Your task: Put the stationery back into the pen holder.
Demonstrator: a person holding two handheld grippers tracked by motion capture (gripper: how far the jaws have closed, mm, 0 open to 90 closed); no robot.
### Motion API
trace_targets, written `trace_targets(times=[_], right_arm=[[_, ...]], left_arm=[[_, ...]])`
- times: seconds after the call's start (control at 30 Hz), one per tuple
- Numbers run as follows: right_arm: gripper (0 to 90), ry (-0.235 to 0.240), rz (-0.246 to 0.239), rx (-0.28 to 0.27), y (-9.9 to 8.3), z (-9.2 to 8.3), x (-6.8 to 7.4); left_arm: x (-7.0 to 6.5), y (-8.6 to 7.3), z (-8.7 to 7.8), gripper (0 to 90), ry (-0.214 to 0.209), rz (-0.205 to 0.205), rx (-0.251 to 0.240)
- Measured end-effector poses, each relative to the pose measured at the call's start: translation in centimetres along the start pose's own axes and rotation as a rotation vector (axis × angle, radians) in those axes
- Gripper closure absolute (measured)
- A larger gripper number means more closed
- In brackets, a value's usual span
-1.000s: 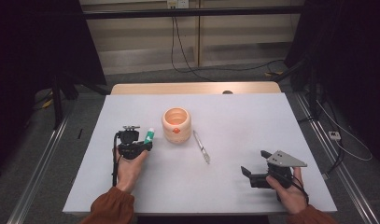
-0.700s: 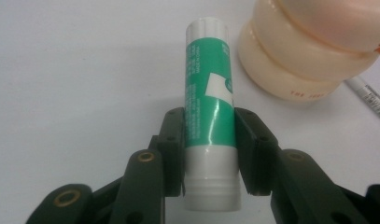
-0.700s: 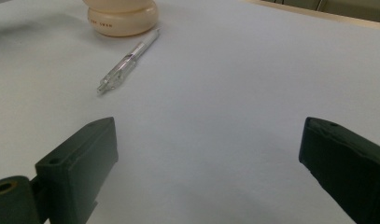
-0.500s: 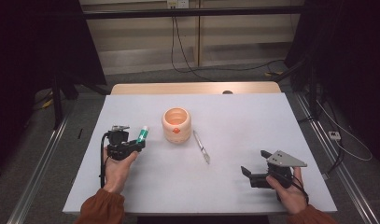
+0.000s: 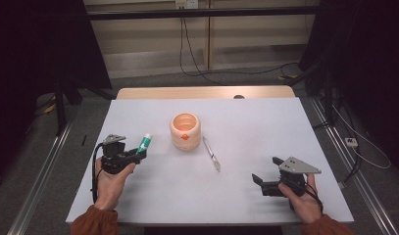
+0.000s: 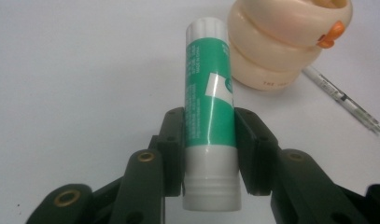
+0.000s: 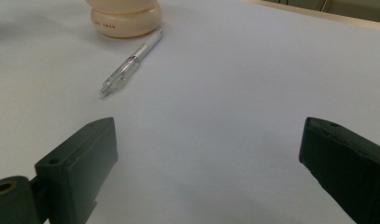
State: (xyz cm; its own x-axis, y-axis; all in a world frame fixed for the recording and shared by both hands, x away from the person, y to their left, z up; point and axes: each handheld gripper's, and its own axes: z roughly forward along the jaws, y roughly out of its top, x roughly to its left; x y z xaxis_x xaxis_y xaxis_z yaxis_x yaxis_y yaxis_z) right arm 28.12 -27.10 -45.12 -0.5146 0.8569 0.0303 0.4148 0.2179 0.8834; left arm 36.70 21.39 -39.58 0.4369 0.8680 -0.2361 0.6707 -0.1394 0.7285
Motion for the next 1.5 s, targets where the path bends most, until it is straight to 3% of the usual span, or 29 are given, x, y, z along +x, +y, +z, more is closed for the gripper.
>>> trace_targets(times=[0.1, 0.33, 0.8, 1.1, 1.3, 1.5], right_arm=[[3.9, 0.006, -0.003, -0.003, 0.1, 0.0, 0.1], [3.8, 0.033, -0.047, -0.001, 0.5, 0.2, 0.9], [6.1, 0.097, -0.149, -0.003, 1.4, 0.5, 3.3], [6.2, 0.108, -0.194, 0.005, 1.7, 1.0, 4.4], [8.1, 0.114, -0.275, 0.010, 1.9, 1.3, 5.3], [8.7, 0.112, -0.342, 0.009, 2.3, 1.9, 6.2]], left_arm=[[-0.3, -0.1, -0.5, 65.9, -0.028, 0.016, 0.001], [-1.9, -0.2, -1.1, 65.9, -0.119, 0.095, 0.038], [-5.7, 0.0, -0.1, 65.8, -0.263, 0.193, 0.139], [-8.1, 0.5, 0.8, 65.8, -0.326, 0.275, 0.200], [-9.2, 0.8, 1.3, 65.9, -0.351, 0.328, 0.241], [-10.0, 0.9, 1.8, 65.9, -0.365, 0.347, 0.269]])
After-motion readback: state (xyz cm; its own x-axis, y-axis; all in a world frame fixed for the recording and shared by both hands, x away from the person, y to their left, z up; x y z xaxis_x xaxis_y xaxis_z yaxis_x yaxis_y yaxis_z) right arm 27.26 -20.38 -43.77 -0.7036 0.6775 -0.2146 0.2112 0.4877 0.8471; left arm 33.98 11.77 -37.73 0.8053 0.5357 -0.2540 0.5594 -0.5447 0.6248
